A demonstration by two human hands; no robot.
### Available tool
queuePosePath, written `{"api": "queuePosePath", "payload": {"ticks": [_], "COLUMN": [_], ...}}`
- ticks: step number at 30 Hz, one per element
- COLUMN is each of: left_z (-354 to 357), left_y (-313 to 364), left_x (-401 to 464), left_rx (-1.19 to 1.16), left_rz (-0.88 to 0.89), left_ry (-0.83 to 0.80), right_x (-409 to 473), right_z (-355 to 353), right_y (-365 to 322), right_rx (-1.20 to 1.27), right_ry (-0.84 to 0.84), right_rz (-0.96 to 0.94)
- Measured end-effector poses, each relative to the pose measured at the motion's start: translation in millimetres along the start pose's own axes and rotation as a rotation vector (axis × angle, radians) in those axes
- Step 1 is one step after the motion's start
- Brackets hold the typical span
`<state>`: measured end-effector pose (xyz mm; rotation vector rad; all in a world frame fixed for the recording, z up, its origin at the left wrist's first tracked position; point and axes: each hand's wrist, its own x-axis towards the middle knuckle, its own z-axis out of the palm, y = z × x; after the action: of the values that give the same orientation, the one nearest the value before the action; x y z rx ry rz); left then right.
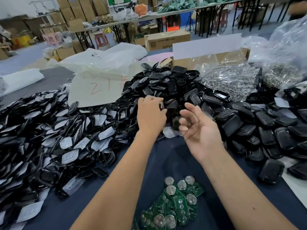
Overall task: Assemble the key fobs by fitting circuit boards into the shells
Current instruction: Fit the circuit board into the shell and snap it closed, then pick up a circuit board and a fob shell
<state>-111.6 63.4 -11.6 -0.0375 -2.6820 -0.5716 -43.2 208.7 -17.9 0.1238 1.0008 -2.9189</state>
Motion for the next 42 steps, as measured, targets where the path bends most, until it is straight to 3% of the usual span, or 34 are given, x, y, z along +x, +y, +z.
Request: {"api": "queuePosePath", "payload": {"ticks": [2,7,10,13,18,27,32,42], "left_z": [1.1,-4.3,-9.5,-14.9,-22.3,-26.5,-32.3,-31.1], "left_y": [-7.1,-15.3,-19.7,-28.4,-35.8,-32.6,-25.7,-30.4], "left_x": [6.3,15.8,13.3,10.1,5.2,-13.7,-28.5,-71.9], "left_rx": [0.076,-0.066,-0.187,-0.233,-0.231,-0.095,-0.36,-0.597], "left_rz": [0.067,-0.004,-0.108,-0.126,-0.113,-0.134,-0.12,-0.236], "left_ry": [-0.082,0.051,0.048,0.028,-0.018,0.126,0.226,-0.087], "right_x": [-2.2,-16.3,-26.0,-32.5,-33.8,-36.6,-34.4,-34.0], "right_z": [-0.7,2.9,11.2,17.8,23.4,23.1,24.3,22.1], "right_y": [-3.0,-7.0,-8.8,-11.0,-11.0,-21.9,-16.5,-24.7], "right_rx": [-0.299,-1.343,-1.608,-1.786,-1.81,-1.754,-1.793,-1.805], "right_ry": [-0.102,-0.675,-0.863,-0.882,-0.932,-0.973,-0.999,-1.006], "right_rz": [-0.029,0.053,0.229,0.25,0.325,0.355,0.362,0.39]}}
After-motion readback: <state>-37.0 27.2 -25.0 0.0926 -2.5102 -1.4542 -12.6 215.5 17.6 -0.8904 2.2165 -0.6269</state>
